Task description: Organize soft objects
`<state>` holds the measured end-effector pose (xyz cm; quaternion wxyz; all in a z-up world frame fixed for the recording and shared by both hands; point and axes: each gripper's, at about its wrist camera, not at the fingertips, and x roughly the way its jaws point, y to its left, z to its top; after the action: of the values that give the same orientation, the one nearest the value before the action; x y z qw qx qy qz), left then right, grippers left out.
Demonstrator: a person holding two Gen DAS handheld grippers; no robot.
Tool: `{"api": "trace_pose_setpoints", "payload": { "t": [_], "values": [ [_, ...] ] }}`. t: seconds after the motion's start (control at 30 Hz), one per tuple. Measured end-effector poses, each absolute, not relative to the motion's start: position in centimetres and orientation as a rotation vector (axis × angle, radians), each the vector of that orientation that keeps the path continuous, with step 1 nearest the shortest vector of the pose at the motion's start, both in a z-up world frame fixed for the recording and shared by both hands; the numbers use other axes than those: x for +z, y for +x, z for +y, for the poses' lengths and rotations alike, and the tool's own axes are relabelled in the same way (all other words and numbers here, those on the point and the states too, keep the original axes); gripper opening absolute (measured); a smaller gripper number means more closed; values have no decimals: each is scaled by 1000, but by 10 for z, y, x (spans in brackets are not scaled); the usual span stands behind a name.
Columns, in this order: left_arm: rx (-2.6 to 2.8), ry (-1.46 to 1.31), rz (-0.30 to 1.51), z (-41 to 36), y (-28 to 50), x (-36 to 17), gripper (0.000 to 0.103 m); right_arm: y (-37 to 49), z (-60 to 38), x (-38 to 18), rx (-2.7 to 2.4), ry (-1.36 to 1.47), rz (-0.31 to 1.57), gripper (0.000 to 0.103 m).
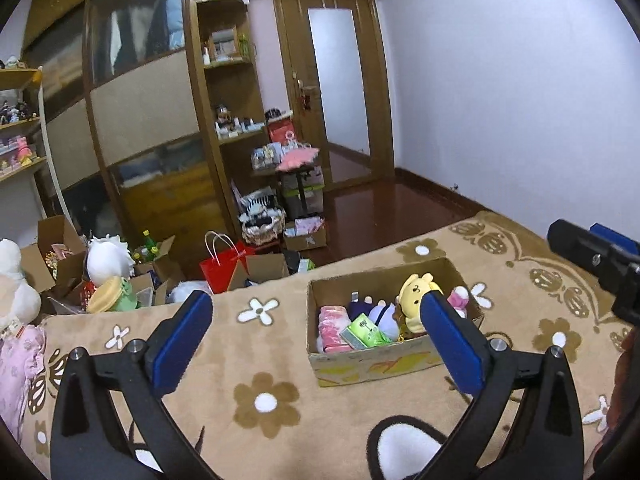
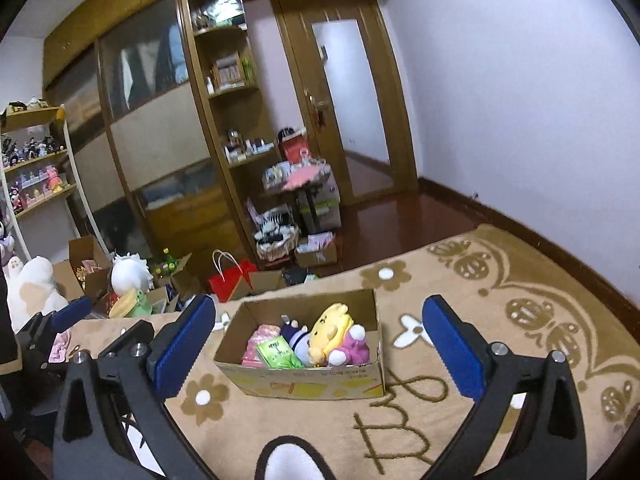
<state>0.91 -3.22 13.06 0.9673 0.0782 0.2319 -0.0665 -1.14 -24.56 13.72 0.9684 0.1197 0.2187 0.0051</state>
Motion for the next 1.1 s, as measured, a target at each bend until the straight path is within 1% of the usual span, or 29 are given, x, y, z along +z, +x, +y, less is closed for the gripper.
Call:
{"api": "trace_pose_setpoints", "payload": {
  "t": [0.17, 0.33, 0.67, 0.9, 1.1],
  "values": [
    [-125, 185, 413, -28, -16, 136, 103, -34, -238, 151, -38, 199, 408, 103],
    [-133, 173, 394, -21, -23, 133, 103, -51, -230, 151, -45, 189, 377, 103],
    [-171, 127, 330, -7, -26, 122, 103, -50, -227, 117, -65, 176, 402, 103],
    [-192, 142, 357, -11, -14, 98, 103, -42, -226, 88, -88, 129, 413, 103],
    [-182, 147, 398, -9, -5, 80, 103, -40, -227, 76, -95, 140, 416, 103]
  ]
}}
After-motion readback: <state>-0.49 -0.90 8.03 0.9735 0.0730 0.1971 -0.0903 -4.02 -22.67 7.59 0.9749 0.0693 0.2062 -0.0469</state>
